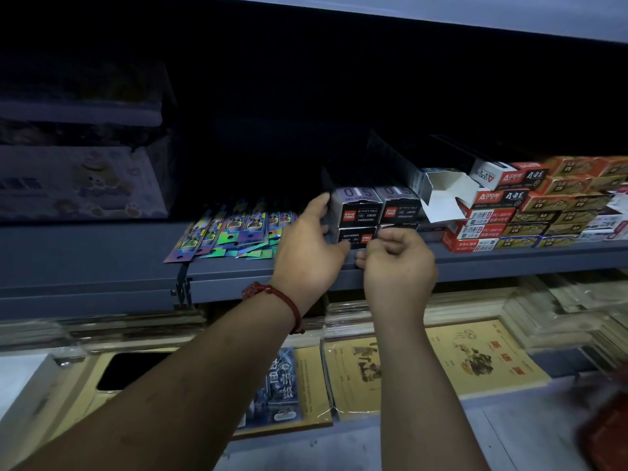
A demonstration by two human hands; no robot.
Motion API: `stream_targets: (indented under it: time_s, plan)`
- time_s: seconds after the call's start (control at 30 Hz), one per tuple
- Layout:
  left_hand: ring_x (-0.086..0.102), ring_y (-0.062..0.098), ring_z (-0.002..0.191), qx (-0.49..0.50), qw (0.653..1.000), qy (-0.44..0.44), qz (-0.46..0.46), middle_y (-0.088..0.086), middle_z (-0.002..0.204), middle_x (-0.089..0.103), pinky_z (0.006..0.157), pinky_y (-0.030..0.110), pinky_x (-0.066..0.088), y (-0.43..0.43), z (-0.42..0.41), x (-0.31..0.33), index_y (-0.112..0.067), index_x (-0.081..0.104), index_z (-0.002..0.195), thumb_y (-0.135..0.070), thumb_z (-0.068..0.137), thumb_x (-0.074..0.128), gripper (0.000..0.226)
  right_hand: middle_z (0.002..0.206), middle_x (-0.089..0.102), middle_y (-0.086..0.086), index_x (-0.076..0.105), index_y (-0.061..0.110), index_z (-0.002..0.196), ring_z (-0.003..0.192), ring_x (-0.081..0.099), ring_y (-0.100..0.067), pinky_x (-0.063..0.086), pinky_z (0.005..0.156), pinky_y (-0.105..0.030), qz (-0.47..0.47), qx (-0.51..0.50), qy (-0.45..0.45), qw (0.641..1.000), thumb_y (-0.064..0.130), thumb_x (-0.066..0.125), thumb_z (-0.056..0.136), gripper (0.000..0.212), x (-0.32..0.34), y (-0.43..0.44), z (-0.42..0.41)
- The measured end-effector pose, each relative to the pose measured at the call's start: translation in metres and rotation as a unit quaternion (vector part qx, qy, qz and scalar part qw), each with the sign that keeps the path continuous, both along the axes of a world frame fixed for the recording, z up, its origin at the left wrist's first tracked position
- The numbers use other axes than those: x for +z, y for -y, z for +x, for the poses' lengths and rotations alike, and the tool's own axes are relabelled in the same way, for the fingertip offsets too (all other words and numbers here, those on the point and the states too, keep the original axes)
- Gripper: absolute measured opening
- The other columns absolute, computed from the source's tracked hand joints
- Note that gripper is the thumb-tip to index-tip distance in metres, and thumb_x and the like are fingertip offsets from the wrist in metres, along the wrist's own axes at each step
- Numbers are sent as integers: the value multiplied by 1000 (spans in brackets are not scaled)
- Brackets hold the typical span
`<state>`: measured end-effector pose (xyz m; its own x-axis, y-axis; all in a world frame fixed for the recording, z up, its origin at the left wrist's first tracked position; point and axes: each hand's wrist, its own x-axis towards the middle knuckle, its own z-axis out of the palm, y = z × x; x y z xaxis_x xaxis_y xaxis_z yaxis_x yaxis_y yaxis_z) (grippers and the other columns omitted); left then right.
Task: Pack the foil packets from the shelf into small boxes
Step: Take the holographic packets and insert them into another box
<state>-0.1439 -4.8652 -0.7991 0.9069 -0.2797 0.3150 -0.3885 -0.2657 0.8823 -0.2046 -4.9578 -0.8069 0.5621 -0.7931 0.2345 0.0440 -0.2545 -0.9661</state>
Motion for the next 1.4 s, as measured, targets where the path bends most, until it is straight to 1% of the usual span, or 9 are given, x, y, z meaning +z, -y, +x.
stream_targets:
  time_s: [0.27, 0.4, 0.53, 0.6, 0.73, 0.83, 1.03, 1.23, 1.4]
  plan:
    - [59, 4, 103, -12, 1000, 17, -2, -17, 110, 56, 93, 26, 53, 1, 1, 6, -18, 52, 141, 3, 83, 74, 65, 86, 75, -5, 68, 18, 96, 83, 74, -25, 61, 81, -48, 4, 6, -11, 1000, 16, 68, 87, 10, 2, -1, 1]
    - [60, 6, 111, -39, 999, 12, 23, -11, 122, 62, 94, 36, 58, -4, 0, 9, -18, 49, 143, 4, 84, 71, 67, 89, 74, -2, 68, 16, 102, 85, 73, -23, 61, 82, -45, -5, 13, -36, 999, 13, 68, 91, 11, 8, -2, -2]
    - [66, 11, 105, -32, 996, 60, 65, -4, 124, 63, 80, 29, 62, -24, -6, 19, -17, 47, 147, -1, 88, 65, 64, 86, 68, 5, 69, 14, 103, 70, 62, -1, 50, 63, -9, -73, 8, -26, 997, 10, 64, 94, 11, 18, -15, -9]
    - [67, 8, 99, -5, 990, 127, 54, -2, 117, 67, 82, 19, 58, -50, -9, 28, -16, 60, 135, 1, 89, 57, 49, 87, 69, 1, 69, 16, 102, 64, 58, 1, 44, 58, -6, -109, 28, -6, 994, 10, 63, 95, 11, 22, -28, -10]
    - [68, 14, 100, 98, 975, 183, 74, -6, 104, 74, 94, 34, 54, -129, 10, 28, -19, 68, 112, -8, 83, 48, 37, 98, 64, 1, 68, 16, 107, 78, 60, -1, 50, 68, -17, -210, 129, -2, 969, 15, 60, 98, 12, 24, -60, -2]
    - [64, 34, 109, 192, 954, 130, 187, 15, 115, 70, 96, 39, 49, -186, 42, 14, -7, 66, 118, -3, 88, 48, 35, 120, 61, 0, 66, 16, 124, 101, 61, -14, 52, 88, -34, -266, 167, -27, 949, 22, 57, 102, 25, 21, -77, 7]
    - [58, 37, 115, 119, 912, 152, 361, 15, 121, 65, 99, 45, 47, -230, 69, -3, -14, 60, 129, -8, 91, 59, 39, 162, 36, -4, 49, 23, 150, 147, 34, -23, 33, 119, -38, -280, 196, -126, 931, 39, 52, 105, 48, 19, -83, 27]
    - [60, 26, 117, -39, 892, 220, 392, 1, 132, 65, 102, 40, 46, -213, 75, 11, -27, 59, 138, -34, 93, 47, 47, 170, 17, -1, 38, 33, 156, 157, 15, -23, 25, 124, -45, -255, 209, -180, 927, 57, 40, 104, 57, 15, -85, 36]
    - [52, 32, 129, -56, 881, 170, 438, 10, 143, 53, 106, 45, 45, -203, 87, 13, -45, 26, 153, -45, 87, 35, 67, 170, 14, -8, 27, 31, 159, 158, 8, -28, 21, 125, -47, -324, 182, -233, 899, 61, 31, 103, 64, 9, -89, 45]
